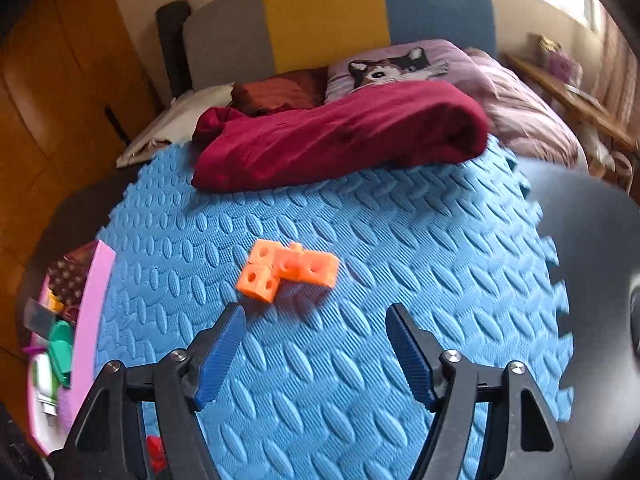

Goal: Organize rigid objects
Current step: 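Grasp the orange cube chain with the right gripper while the left gripper holds the red block, then carry the red block into the tray and open the left gripper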

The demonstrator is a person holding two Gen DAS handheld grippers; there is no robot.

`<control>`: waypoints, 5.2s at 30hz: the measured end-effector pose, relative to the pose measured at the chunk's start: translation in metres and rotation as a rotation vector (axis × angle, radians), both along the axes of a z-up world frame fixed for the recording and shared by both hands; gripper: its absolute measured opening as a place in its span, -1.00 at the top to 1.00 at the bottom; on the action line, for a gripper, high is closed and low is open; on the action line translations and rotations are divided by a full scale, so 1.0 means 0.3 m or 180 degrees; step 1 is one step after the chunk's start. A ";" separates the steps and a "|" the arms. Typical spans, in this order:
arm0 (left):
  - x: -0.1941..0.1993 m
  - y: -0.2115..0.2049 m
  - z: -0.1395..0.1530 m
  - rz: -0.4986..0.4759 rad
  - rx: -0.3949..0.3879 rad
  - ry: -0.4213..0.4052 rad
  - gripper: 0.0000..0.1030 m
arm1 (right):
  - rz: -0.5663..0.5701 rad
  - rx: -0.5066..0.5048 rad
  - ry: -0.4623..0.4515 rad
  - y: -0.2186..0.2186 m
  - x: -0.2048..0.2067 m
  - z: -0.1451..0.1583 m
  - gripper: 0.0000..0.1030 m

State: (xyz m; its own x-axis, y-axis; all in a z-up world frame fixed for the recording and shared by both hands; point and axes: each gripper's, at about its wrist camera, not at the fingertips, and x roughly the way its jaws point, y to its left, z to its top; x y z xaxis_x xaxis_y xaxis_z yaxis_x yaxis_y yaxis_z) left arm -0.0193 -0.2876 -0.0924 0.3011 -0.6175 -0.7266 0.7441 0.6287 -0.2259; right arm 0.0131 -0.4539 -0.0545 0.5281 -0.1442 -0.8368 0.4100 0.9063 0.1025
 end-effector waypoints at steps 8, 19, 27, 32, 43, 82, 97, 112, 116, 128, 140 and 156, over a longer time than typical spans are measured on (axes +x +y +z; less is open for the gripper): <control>0.007 0.013 0.000 0.0006 -0.0056 0.0070 0.70 | 0.0758 -0.0848 0.0400 0.094 0.157 -0.019 -0.47; 0.011 0.012 -0.001 0.0011 -0.0057 0.0073 0.70 | 0.0794 -0.0709 0.0655 0.037 0.133 -0.071 -0.36; -0.001 0.013 -0.002 0.0038 -0.0051 0.0052 0.70 | 0.0643 -0.0661 0.0518 0.121 -0.084 -0.064 -0.36; -0.036 0.016 -0.004 0.0068 0.0027 -0.0095 0.71 | 0.0389 -0.0452 0.0239 0.106 -0.156 -0.055 -0.29; -0.042 0.007 -0.009 0.0079 0.0086 -0.0189 0.71 | -0.0008 0.0086 -0.0068 0.008 -0.208 -0.043 -0.49; -0.076 0.229 0.230 0.0318 -0.0026 -0.0531 0.71 | 0.0180 -0.0307 -0.0031 0.040 -0.180 -0.108 -0.19; 0.002 0.397 0.282 0.0791 0.0076 -0.0690 0.71 | 0.0161 -0.0342 -0.0094 0.040 -0.186 -0.112 -0.20; 0.061 0.526 0.259 0.1067 0.0114 -0.0616 0.71 | 0.0162 -0.0366 -0.0089 0.043 -0.188 -0.110 -0.20; 0.085 0.586 0.246 0.1154 0.0130 -0.0570 0.71 | 0.0162 -0.0362 -0.0090 0.041 -0.188 -0.110 -0.20; 0.148 0.860 0.167 0.1550 0.0231 -0.0318 0.71 | 0.0161 -0.0373 -0.0089 0.044 -0.187 -0.110 -0.19; 0.204 0.810 0.061 0.1529 0.0297 -0.0045 0.67 | 0.0165 -0.0381 -0.0087 0.042 -0.188 -0.109 -0.19; 0.151 0.853 0.164 0.1646 0.0259 -0.0398 0.16 | 0.0172 -0.0403 -0.0080 0.046 -0.187 -0.109 -0.19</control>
State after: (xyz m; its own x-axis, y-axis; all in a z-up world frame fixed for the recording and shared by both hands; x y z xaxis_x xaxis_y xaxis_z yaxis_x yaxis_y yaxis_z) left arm 0.0260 -0.0318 -0.0433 0.6384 -0.3089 -0.7050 0.3508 0.9320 -0.0907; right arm -0.0430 -0.4403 -0.0871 0.5585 -0.2187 -0.8002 0.3589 0.9334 -0.0046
